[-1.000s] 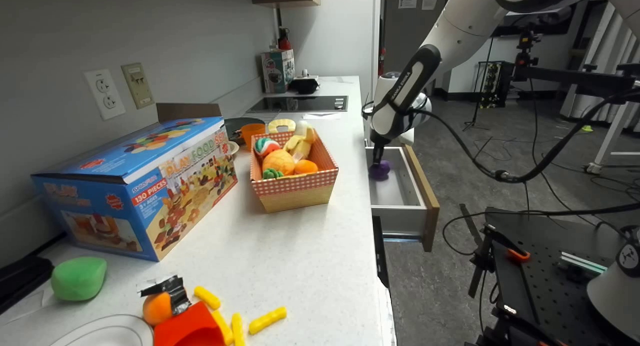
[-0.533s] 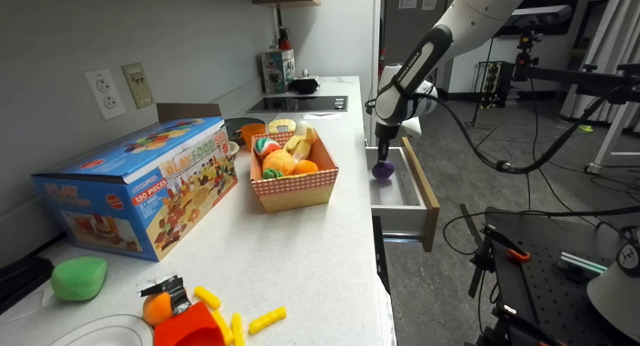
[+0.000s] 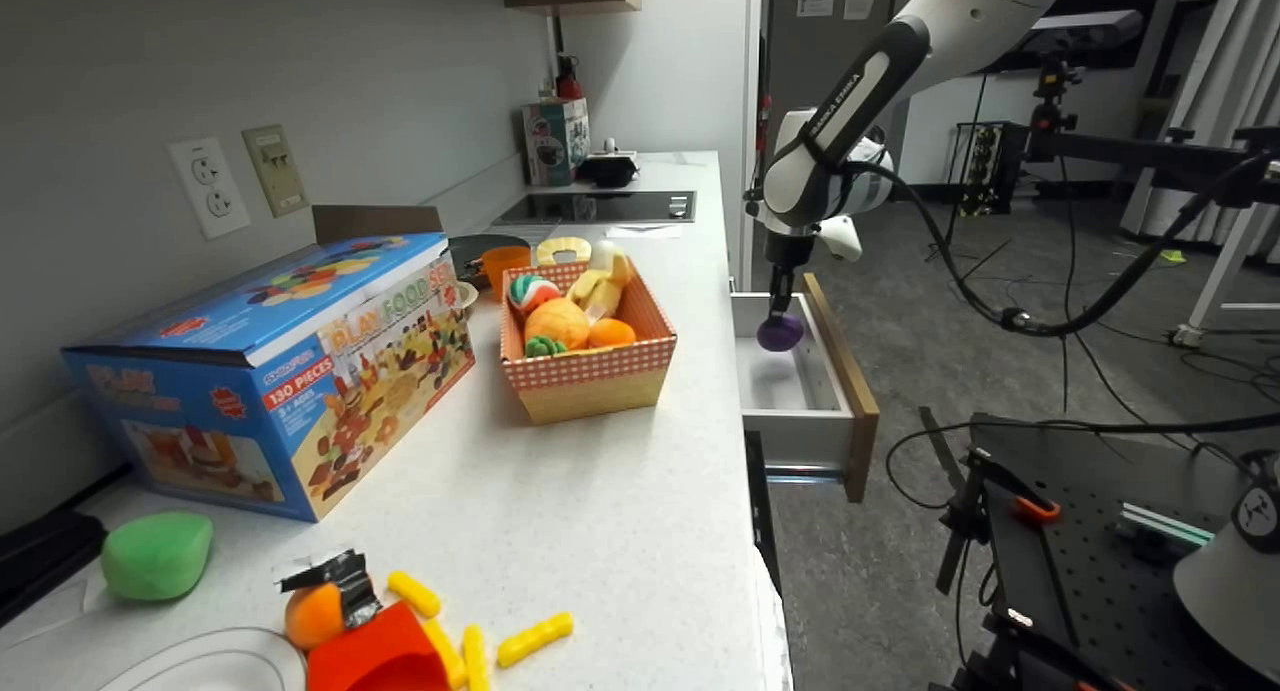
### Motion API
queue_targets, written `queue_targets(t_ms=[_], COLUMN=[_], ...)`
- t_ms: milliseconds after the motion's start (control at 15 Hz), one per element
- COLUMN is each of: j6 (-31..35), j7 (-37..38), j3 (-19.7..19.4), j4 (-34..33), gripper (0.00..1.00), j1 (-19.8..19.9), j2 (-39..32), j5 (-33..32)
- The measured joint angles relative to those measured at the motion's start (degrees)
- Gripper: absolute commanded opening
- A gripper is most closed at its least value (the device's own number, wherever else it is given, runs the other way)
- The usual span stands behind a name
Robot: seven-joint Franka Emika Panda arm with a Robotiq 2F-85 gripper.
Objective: Open the drawer, then remove the purple plushie from the drawer, then close the drawer
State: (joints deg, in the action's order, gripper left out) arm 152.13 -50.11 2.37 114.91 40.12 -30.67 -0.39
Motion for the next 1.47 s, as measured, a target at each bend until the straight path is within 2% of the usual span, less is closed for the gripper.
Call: queue_targets(t_ms=[67, 467, 933, 1133, 1467], j6=[0.0, 2.1, 5.7, 6.2, 7.6], j7=[0.0, -0.6, -5.4, -11.8, -22.9], j3=[0.0, 0.3, 0.8, 1.8, 4.0], j4=[0.1, 0.5, 7.3, 8.9, 9.6], gripper=[0.01, 0.01, 0.01, 0.01, 0.01], j1=[0.0, -0.4, -1.8, -3.0, -7.5], j2=[0.0, 1.0, 14.1, 17.7, 21.7], j5=[0.0, 2.3, 4.7, 10.3, 23.1])
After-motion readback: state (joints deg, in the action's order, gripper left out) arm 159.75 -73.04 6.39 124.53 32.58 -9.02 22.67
